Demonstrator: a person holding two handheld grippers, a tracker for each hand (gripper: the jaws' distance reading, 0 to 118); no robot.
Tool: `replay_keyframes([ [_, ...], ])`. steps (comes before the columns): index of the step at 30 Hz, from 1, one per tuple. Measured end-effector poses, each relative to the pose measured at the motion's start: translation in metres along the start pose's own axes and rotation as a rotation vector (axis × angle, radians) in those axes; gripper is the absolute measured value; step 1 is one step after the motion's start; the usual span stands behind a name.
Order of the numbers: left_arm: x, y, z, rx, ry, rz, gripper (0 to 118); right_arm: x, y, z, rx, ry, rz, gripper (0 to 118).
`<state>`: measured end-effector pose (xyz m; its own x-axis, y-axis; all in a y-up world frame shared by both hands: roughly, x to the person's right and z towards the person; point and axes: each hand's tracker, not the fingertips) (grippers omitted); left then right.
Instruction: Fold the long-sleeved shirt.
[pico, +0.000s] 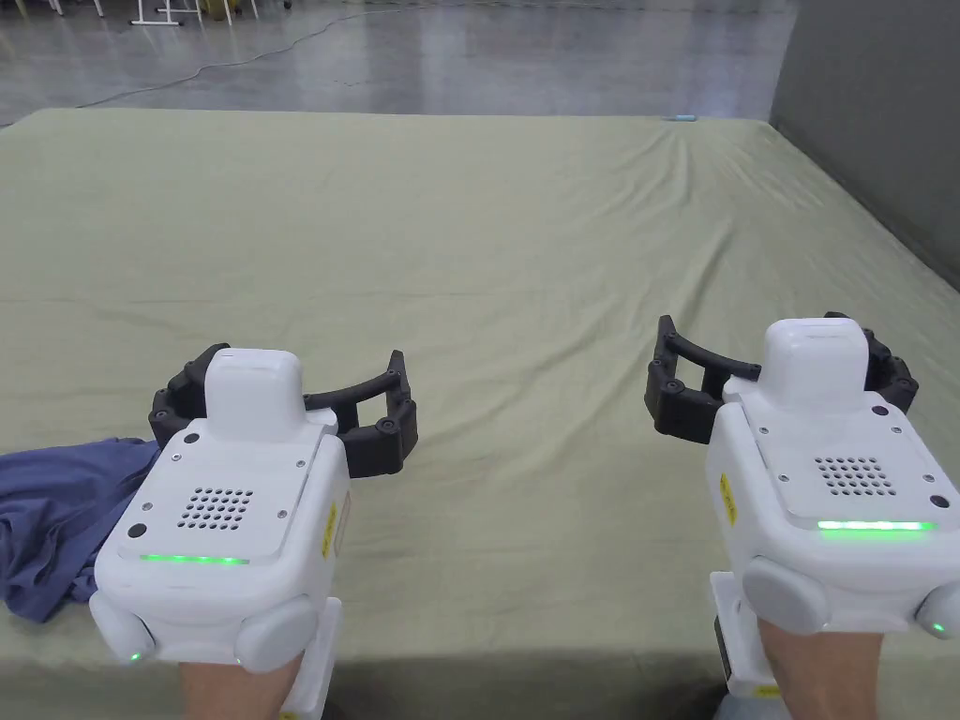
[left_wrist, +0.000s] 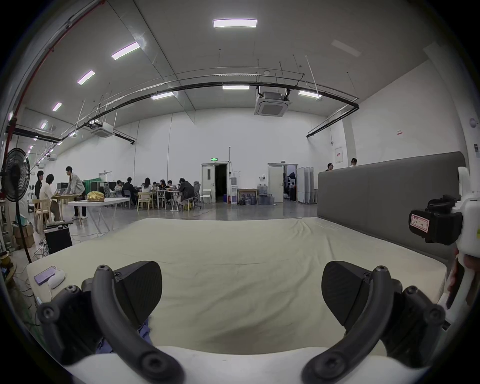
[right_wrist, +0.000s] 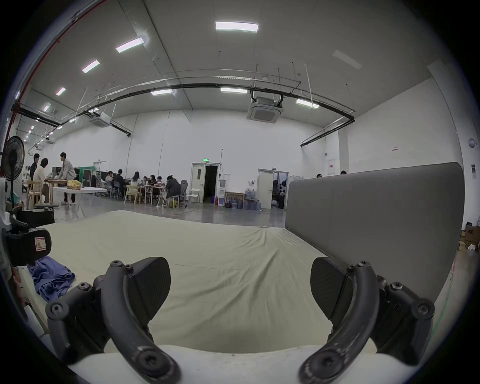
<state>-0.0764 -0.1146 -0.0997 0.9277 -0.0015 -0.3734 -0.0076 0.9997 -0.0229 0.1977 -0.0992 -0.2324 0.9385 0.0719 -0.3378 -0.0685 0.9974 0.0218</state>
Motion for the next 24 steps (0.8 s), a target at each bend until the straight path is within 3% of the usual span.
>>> replay_keyframes([
  [24, 0.0005, -0.0021, 0.0002, -0.004, 0.002, -0.018, 118, -0.0007, -0.0013, 0.0002, -0.005, -0.004, -0.002, 109],
])
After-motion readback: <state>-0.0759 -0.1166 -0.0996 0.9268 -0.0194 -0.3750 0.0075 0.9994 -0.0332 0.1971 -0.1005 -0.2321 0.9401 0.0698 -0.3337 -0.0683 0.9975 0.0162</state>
